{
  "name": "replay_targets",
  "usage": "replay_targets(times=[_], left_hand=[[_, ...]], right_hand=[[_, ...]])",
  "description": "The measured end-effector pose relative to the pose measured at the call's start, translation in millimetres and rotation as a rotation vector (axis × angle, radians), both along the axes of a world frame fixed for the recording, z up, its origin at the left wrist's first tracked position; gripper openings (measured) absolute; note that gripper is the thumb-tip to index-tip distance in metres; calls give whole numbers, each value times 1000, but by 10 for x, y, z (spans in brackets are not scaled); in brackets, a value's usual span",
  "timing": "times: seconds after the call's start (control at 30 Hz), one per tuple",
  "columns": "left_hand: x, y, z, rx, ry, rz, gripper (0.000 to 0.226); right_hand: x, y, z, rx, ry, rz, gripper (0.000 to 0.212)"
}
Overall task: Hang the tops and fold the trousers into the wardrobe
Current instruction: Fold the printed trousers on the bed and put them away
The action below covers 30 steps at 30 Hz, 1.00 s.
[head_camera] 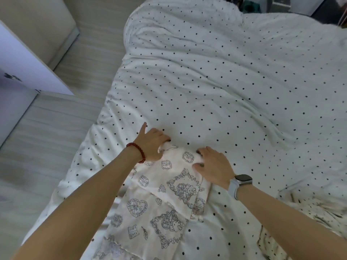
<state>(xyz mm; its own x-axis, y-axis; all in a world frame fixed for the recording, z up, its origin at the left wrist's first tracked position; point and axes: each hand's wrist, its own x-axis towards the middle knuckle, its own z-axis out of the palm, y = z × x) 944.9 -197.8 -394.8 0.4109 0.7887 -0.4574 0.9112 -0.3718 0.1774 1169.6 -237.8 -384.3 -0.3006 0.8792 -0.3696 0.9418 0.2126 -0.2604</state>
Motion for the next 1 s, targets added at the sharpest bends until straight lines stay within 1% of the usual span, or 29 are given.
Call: replay_targets(times=[0.07,0.13,0.17,0.23,0.27,0.37,0.43,0.5,0.57,0.67,0.77,0.83,0.93,1.0], left_hand=[[26,51,48,-54,16,-10,29],[32,93,140,-97,-75,95,22],[21,143,197,-65,-123,153,22],[14,247,322,86,-205,236,24],[25,297,377,196,-259,257,25],[54,366,470,526,-411,193,23],[25,275,465,638,-455,174,20],[-30,57,412,667,-466,172,19],[-92,-277,365,666,-490,158,22],[-161,-801,265,617,-515,128,26],[-195,-1231,101,568,-504,98,26],[-206,-1449,-10,530,-469,89,24],[-187,-1746,-137,437,-432,80,28],[-164,-1914,-178,334,-379,95,31]], right_hand=[[-19,9,36,-65,44,-31,30],[-12,86,135,-64,73,-63,27],[-2,173,218,-31,92,-83,26],[34,385,396,91,121,-113,23],[56,500,487,172,127,-114,21],[80,704,685,427,148,-63,14],[84,650,721,555,172,19,11],[88,457,691,623,214,110,14],[98,173,634,657,280,209,9],[110,-306,506,644,341,349,20],[117,-741,325,554,332,447,45],[124,-965,185,487,304,492,50],[182,-1224,-13,392,256,493,50],[235,-1364,-93,350,214,470,36]])
